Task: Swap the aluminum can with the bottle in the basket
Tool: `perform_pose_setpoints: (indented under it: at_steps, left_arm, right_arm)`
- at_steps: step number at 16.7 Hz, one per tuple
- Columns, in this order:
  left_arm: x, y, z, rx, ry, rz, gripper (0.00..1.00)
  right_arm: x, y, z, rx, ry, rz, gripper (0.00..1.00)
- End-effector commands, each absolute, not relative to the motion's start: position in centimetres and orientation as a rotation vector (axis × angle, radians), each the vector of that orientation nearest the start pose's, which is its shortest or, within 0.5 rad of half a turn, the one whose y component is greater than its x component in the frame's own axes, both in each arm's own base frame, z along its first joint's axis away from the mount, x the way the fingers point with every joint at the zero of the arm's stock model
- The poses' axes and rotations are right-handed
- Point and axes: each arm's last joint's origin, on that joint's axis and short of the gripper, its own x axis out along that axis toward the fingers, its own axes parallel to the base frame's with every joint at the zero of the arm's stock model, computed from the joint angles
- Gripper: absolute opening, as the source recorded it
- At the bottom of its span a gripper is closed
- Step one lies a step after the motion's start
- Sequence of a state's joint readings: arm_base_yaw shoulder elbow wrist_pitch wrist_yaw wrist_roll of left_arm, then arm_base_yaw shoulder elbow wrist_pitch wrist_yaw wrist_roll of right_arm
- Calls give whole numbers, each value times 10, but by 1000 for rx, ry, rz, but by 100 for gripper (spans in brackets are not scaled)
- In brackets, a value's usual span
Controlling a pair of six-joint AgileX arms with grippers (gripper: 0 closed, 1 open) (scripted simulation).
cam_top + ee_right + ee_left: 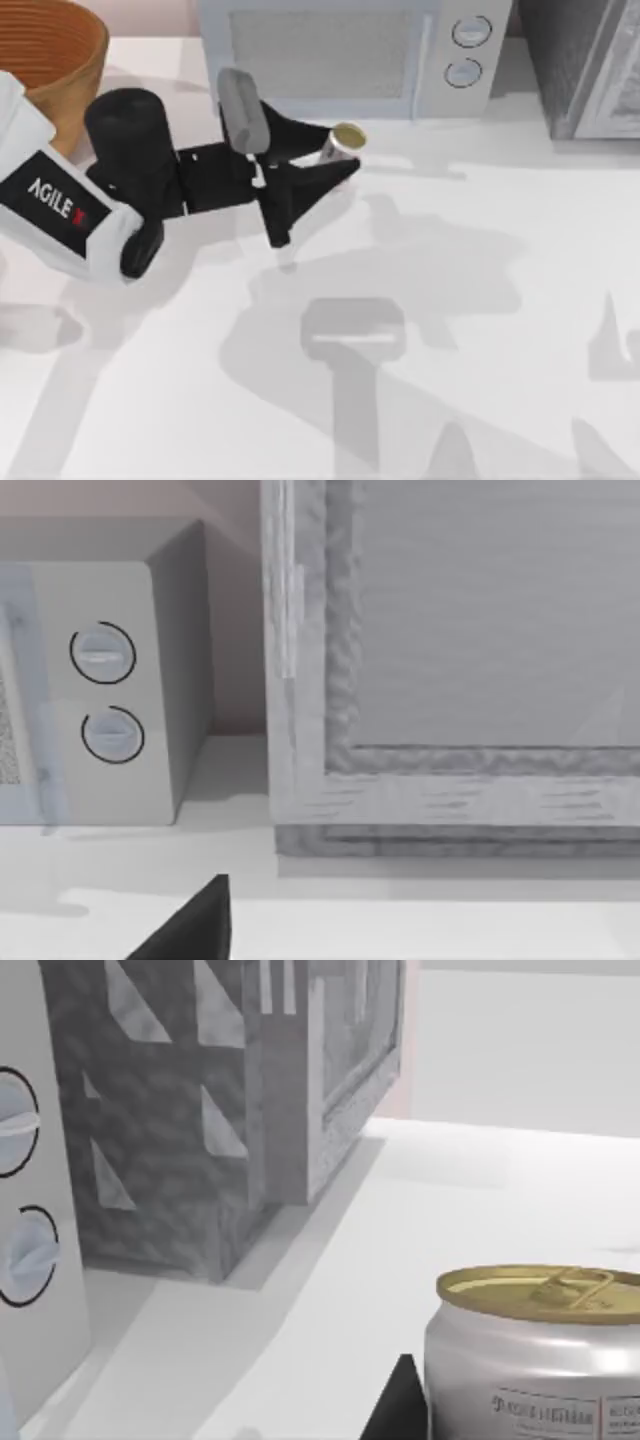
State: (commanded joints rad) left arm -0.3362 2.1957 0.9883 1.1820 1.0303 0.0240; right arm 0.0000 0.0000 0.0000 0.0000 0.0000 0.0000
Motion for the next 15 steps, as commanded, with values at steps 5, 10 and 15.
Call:
perform_pose_setpoints:
  at_steps: [5, 10, 15]
  left_arm:
    - [382, -183, 40, -2, 3, -1528, 0]
    - [380, -191, 18, 0, 0, -1591, 0]
    - [380, -191, 18, 0, 0, -1591, 8]
  right_arm:
    - [106, -1, 160, 0, 0, 0, 100]
    - [106, -1, 160, 0, 0, 0, 100]
    - [106, -1, 160, 0, 0, 0, 100]
